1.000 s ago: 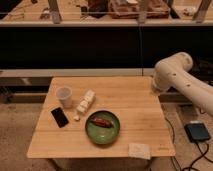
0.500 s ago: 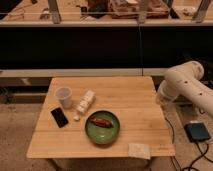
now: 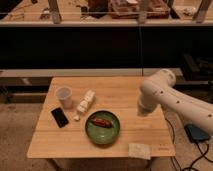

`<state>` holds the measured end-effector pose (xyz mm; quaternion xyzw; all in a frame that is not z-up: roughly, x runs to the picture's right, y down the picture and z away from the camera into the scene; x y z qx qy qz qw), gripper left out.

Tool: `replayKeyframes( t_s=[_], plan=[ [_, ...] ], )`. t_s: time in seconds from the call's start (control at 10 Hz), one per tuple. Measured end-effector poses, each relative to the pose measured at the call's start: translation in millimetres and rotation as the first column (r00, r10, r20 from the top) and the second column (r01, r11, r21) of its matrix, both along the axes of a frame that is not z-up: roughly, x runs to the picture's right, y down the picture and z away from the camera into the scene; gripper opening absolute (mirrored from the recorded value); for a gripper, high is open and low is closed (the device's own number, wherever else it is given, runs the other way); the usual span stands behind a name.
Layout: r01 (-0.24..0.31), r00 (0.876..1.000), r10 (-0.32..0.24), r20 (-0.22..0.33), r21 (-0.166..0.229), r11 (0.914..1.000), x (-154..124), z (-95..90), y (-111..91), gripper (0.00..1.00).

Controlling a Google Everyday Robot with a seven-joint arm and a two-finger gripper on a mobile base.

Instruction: Move the arm in a circular motion

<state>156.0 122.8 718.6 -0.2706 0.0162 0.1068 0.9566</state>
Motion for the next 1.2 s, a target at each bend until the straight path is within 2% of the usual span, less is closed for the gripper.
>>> replayKeyframes(
  t_s=[0.3, 0.5, 0.6, 0.7, 0.8, 0.9, 1.0, 1.2],
  plan=[
    [0.086, 0.995, -0.084, 0.055, -0.037, 0.9956, -68.9, -2.1, 11.0, 0.16],
    [0.122, 0.985, -0.111, 0.134, -0.076, 0.9896, -124.3, 4.1, 12.3, 0.16],
    [0.137, 0.977, -0.121, 0.173, -0.081, 0.9872, -143.5, 8.0, 8.9, 0.16],
    [0.168, 0.960, -0.147, 0.238, -0.073, 0.9830, -170.8, 16.7, -2.1, 0.16],
    [0.196, 0.945, -0.172, 0.279, -0.061, 0.9787, -186.7, 24.8, -12.8, 0.16],
    [0.234, 0.922, -0.209, 0.326, -0.037, 0.9716, -203.6, 36.9, -29.6, 0.16],
    [0.278, 0.899, -0.261, 0.351, 0.002, 0.9605, -215.9, 53.3, -52.6, 0.16],
    [0.327, 0.875, -0.330, 0.354, 0.070, 0.9424, -232.4, 72.9, -89.4, 0.16]
  ],
)
